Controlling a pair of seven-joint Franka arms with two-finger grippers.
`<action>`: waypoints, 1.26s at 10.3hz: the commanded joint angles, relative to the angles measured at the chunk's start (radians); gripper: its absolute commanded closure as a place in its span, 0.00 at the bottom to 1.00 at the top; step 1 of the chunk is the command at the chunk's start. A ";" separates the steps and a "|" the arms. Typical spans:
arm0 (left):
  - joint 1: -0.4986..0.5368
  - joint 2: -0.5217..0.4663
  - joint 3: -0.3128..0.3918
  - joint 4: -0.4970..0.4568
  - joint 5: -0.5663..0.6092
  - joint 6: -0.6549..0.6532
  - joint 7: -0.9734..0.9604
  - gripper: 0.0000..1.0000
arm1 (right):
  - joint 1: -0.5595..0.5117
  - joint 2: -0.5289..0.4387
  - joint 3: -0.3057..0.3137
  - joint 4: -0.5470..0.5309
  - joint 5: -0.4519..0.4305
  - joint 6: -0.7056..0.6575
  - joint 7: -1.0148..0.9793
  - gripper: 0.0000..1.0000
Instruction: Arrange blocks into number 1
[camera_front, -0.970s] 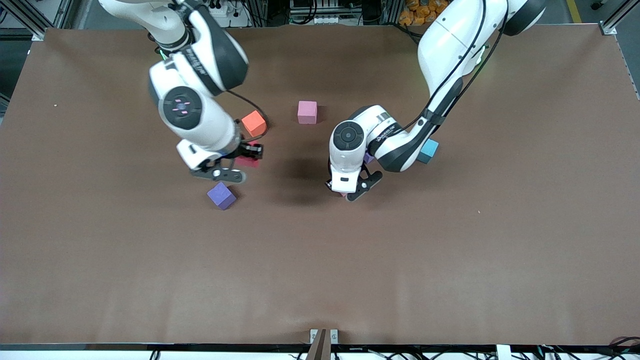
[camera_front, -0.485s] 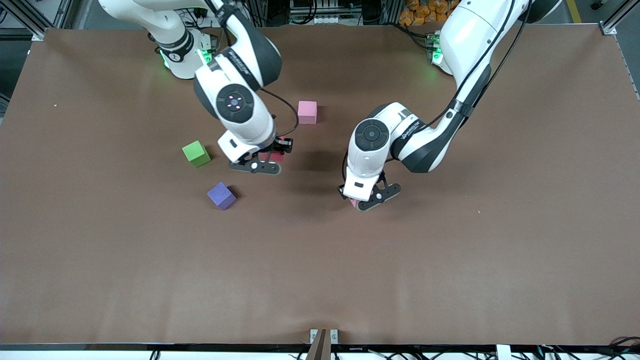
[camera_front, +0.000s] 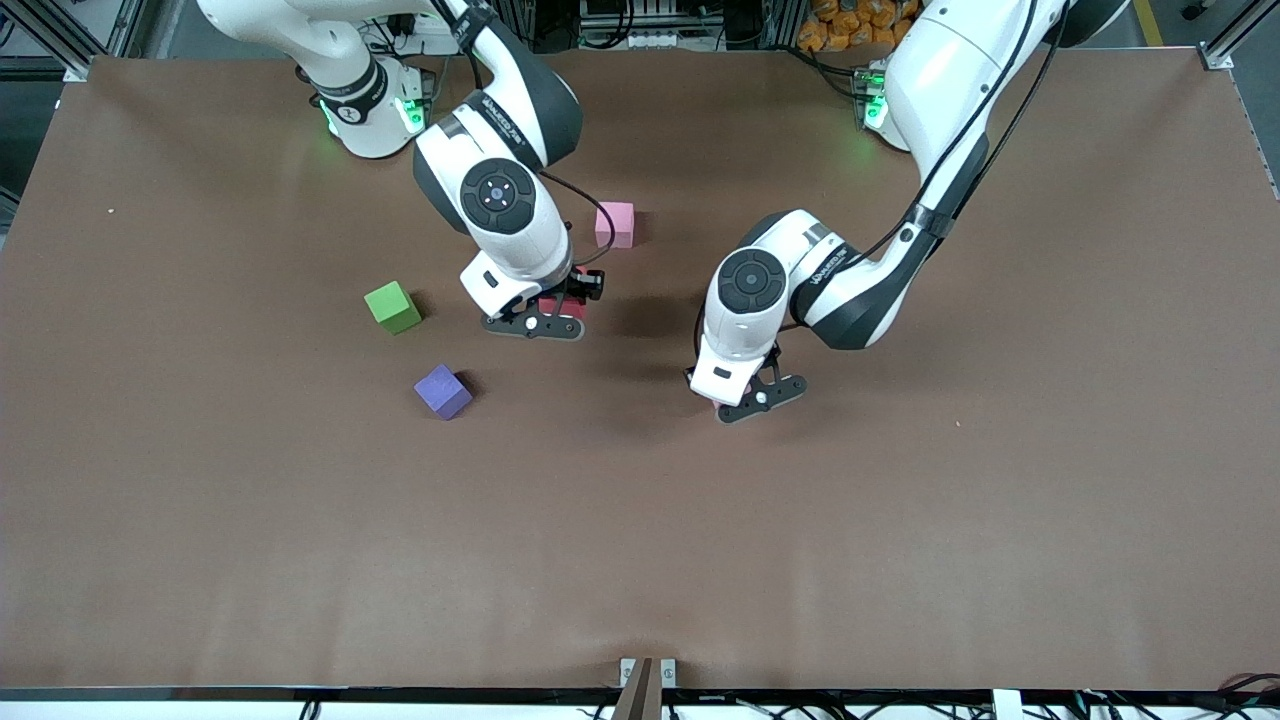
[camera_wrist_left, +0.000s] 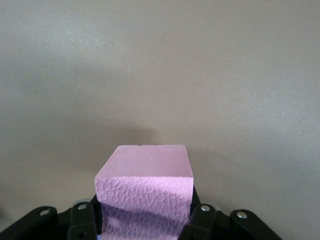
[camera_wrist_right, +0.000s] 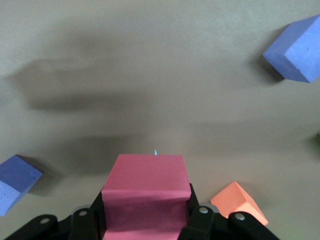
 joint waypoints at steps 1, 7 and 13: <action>0.010 -0.007 -0.011 -0.015 -0.020 -0.011 0.037 1.00 | 0.026 0.030 -0.003 0.000 -0.002 0.061 0.013 1.00; 0.010 -0.006 -0.010 -0.015 -0.020 -0.011 0.039 1.00 | 0.057 0.067 -0.005 0.000 -0.006 0.075 -0.001 1.00; 0.006 -0.006 -0.011 -0.014 -0.020 -0.029 0.039 1.00 | 0.144 0.116 -0.005 -0.017 -0.009 0.065 -0.004 1.00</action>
